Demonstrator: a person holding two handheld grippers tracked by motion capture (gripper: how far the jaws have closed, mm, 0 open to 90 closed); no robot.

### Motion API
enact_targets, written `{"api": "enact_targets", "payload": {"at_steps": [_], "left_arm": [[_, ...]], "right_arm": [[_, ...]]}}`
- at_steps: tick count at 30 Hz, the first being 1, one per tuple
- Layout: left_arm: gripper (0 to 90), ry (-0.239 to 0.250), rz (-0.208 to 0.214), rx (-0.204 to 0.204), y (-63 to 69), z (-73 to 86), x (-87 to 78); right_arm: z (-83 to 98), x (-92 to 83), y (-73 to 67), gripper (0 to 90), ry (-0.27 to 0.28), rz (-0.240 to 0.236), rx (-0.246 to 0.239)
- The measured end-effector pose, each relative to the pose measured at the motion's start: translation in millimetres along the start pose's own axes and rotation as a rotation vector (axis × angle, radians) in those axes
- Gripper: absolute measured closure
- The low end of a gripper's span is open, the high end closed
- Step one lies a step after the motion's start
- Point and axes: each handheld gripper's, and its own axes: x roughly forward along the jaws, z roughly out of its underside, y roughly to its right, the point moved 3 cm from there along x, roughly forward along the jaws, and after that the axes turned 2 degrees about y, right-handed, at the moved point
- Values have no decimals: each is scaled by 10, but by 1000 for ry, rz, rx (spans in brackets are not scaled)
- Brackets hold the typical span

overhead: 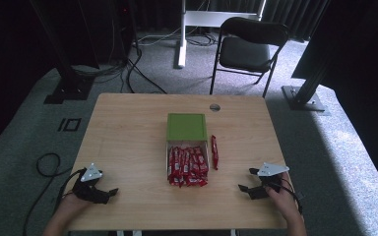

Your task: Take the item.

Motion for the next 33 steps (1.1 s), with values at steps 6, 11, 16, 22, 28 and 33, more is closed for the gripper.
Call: {"api": "enact_targets", "payload": {"at_steps": [6, 11, 16, 22, 28, 33], "left_arm": [[16, -1, 0, 3, -2, 0, -1], [16, -2, 0, 3, -2, 0, -1], [16, -1, 0, 3, -2, 0, -1], [16, -1, -1, 3, -2, 0, -1], [16, -1, -1, 3, -2, 0, -1], [16, -1, -1, 3, -2, 0, -1]], "right_arm": [[69, -97, 1, 141, 15, -18, -3], [140, -144, 12, 141, -28, -14, 11], [196, -192, 15, 143, -57, 9, 15], [204, -183, -34, 123, -72, 17, -32], [202, -180, -42, 124, -71, 16, -29], [203, -180, -42, 124, -72, 17, -30]]}}
